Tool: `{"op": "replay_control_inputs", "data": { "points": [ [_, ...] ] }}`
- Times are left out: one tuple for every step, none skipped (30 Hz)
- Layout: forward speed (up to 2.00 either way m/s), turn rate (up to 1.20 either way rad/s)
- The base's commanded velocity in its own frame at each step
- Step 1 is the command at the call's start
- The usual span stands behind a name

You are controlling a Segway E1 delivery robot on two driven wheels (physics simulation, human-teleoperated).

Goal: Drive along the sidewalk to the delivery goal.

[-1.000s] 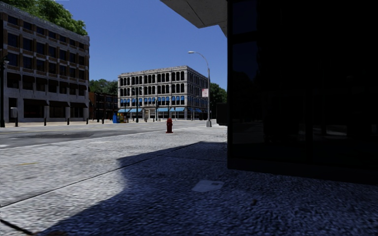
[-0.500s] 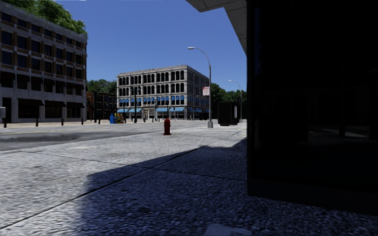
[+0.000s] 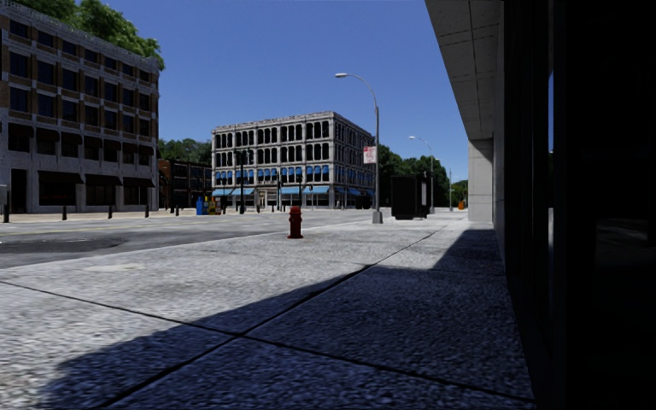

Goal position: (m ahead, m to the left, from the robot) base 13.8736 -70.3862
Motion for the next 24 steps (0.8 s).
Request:
{"op": "replay_control_inputs", "data": {
  "points": [
    [2.00,0.04],
    [2.00,0.00],
    [2.00,0.00],
    [2.00,0.00],
    [2.00,0.00],
    [2.00,0.00],
    [2.00,0.00],
    [2.00,0.00],
    [2.00,0.00],
    [2.00,0.00],
    [2.00,0.00],
    [2.00,0.00],
    [2.00,0.00],
    [2.00,0.00],
    [2.00,0.00],
    [2.00,0.00],
    [2.00,0.00],
    [2.00,0.00],
    [2.00,-0.09],
    [2.00,-0.12],
    [2.00,-0.13],
    [2.00,-0.13],
    [2.00,-0.13],
    [2.00,-0.13]
  ]
}}
